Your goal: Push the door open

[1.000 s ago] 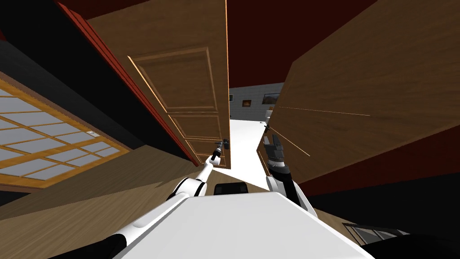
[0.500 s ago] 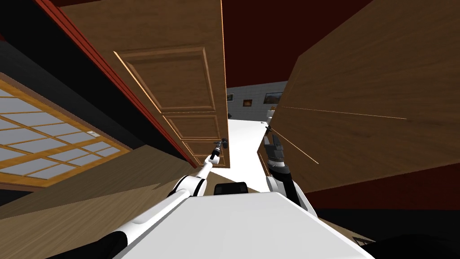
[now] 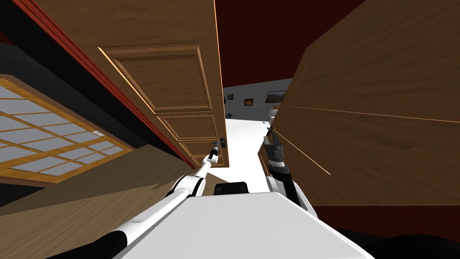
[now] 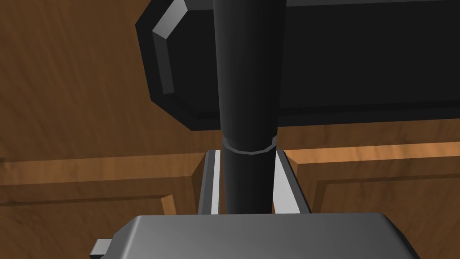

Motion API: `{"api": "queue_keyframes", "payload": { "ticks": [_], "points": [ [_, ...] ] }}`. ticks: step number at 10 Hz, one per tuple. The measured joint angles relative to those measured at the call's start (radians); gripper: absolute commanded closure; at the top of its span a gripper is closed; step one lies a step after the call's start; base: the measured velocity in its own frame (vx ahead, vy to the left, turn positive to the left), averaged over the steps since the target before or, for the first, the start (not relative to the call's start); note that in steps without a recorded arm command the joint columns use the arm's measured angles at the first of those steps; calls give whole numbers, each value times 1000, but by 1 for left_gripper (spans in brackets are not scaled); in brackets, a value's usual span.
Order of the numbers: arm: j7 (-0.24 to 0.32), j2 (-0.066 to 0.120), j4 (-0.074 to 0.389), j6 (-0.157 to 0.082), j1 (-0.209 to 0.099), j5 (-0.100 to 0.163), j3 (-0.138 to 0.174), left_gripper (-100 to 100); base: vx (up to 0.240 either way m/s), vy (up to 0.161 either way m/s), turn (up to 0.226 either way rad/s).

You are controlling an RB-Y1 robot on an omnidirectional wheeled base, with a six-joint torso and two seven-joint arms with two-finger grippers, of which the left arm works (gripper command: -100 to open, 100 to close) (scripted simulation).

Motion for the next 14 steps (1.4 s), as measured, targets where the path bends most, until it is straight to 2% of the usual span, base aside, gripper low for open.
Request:
{"api": "queue_keyframes", "payload": {
  "ticks": [1,2,3,4,5,6,7,9,10,11,12,13,14],
  "points": [
    [-11,-1,67,-30,-32,7,21,100,109,-113,50],
    [-12,6,67,-36,-24,9,25,100,45,-56,31],
    [-13,7,39,-21,-11,10,27,100,66,-74,55],
    [-23,5,58,-26,-22,14,41,100,71,-76,32],
    [-23,9,17,-13,4,13,40,100,139,-152,69],
    [-21,13,-56,29,44,13,42,100,121,-146,95],
    [-24,20,-37,28,29,19,54,100,63,-49,40],
    [-36,24,30,-12,-7,29,81,100,112,-109,66],
    [-40,26,10,-10,10,31,88,100,176,-145,98],
    [-45,29,22,-10,8,36,101,100,180,-182,94],
    [-52,32,5,1,17,40,115,100,170,-204,94],
    [-55,44,40,-13,-2,47,131,100,114,-117,74],
    [-58,43,-7,2,20,49,138,100,128,-115,54]
  ]
}}
